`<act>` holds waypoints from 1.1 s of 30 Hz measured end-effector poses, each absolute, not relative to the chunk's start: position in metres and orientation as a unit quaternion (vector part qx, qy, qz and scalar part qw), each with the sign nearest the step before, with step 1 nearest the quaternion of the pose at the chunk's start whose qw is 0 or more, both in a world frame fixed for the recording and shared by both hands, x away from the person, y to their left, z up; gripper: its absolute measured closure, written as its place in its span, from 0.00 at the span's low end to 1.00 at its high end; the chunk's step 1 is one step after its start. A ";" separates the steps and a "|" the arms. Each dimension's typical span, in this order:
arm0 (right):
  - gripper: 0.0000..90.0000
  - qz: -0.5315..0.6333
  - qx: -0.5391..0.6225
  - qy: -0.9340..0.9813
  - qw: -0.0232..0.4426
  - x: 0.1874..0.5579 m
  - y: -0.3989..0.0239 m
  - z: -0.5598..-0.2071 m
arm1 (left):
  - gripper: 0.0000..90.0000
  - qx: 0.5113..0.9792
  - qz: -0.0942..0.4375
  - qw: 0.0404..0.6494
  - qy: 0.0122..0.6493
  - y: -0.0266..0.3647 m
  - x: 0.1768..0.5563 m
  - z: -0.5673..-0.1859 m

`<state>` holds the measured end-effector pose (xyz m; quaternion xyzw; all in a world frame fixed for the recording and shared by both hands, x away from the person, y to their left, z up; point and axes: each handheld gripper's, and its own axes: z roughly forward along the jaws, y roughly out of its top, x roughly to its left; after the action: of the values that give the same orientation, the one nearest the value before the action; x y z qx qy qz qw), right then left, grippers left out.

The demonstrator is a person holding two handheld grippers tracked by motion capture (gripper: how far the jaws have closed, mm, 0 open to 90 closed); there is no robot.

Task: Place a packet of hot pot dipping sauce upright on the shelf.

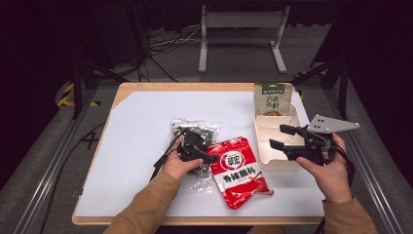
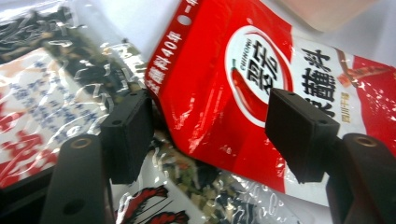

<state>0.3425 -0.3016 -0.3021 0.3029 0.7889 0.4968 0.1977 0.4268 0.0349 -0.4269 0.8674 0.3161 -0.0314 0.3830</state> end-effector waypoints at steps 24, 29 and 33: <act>0.39 0.494 0.300 0.791 0.200 0.344 -0.299 -0.305 | 0.76 0.893 0.042 0.359 0.266 0.013 0.418 -0.428; 0.39 0.494 0.301 0.791 0.199 0.345 -0.300 -0.306 | 0.85 0.893 0.047 0.354 0.274 0.010 0.419 -0.430; 0.39 0.495 0.301 0.790 0.199 0.345 -0.301 -0.306 | 0.95 0.890 0.045 0.351 0.287 0.010 0.421 -0.431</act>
<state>0.3448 -0.3007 -0.3056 0.3012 0.7903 0.4952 0.1988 0.4214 0.0098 -0.4307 0.8903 0.2869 0.0446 0.3507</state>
